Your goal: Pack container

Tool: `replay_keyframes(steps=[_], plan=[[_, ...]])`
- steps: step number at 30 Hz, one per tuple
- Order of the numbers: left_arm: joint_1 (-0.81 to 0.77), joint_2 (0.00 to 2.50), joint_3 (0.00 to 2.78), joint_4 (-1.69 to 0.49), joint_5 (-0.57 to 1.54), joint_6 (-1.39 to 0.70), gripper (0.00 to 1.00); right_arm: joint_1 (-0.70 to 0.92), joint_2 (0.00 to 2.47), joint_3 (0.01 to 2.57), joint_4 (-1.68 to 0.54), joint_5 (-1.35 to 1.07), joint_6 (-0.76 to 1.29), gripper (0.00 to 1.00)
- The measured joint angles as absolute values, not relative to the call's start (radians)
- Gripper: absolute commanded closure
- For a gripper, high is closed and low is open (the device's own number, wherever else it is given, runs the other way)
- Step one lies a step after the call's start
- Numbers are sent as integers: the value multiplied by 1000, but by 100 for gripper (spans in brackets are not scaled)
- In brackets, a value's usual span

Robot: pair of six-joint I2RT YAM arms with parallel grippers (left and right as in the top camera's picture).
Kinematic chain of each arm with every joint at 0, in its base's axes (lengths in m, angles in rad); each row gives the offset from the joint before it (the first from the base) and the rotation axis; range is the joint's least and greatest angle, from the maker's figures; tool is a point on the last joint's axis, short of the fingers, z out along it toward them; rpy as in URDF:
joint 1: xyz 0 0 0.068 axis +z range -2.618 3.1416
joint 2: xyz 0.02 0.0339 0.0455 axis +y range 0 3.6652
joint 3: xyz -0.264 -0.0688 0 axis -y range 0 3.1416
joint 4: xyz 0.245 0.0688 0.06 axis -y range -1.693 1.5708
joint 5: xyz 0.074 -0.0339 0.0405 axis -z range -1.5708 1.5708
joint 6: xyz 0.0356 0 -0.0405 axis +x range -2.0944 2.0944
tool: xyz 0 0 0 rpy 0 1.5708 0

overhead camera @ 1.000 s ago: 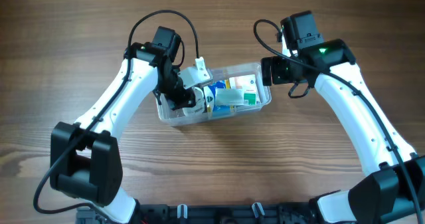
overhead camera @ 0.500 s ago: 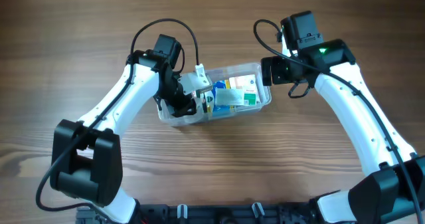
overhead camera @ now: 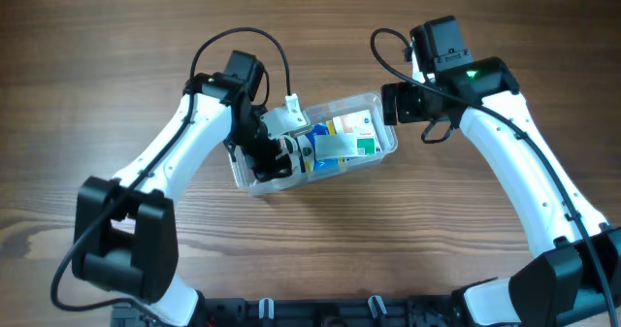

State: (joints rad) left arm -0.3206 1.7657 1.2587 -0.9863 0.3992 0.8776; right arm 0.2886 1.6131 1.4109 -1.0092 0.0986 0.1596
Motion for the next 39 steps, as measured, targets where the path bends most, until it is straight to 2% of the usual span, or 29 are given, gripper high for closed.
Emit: replay_keyframes(steps=[12,17,21,22,24,26,29,30,39], plan=[[-321,1517,1259,-971,432,865,7,289,1613,1411,-1009,98,160,0],[-321,1433,1259,-952,434,782,9,289,1613,1411,-1009,99,160,0],[-321,1379,1258,-921,422,643,15,289,1613,1411,-1009,99,160,0],[-321,1371,1258,-910,411,599,18,289,1613,1411,-1009,98,160,0],[-321,1351,1258,-902,361,470,36,289,1613,1411,-1009,99,160,0],[-321,1342,1258,-900,301,358,48,289,1613,1411,-1009,99,160,0],[-321,1340,1258,-912,182,152,82,289,1613,1411,-1009,99,160,0],[-321,1340,1258,-925,156,104,96,289,1613,1411,-1009,99,160,0],[-321,1340,1259,-1105,172,-56,96,289,1613,1411,-1009,98,160,0]])
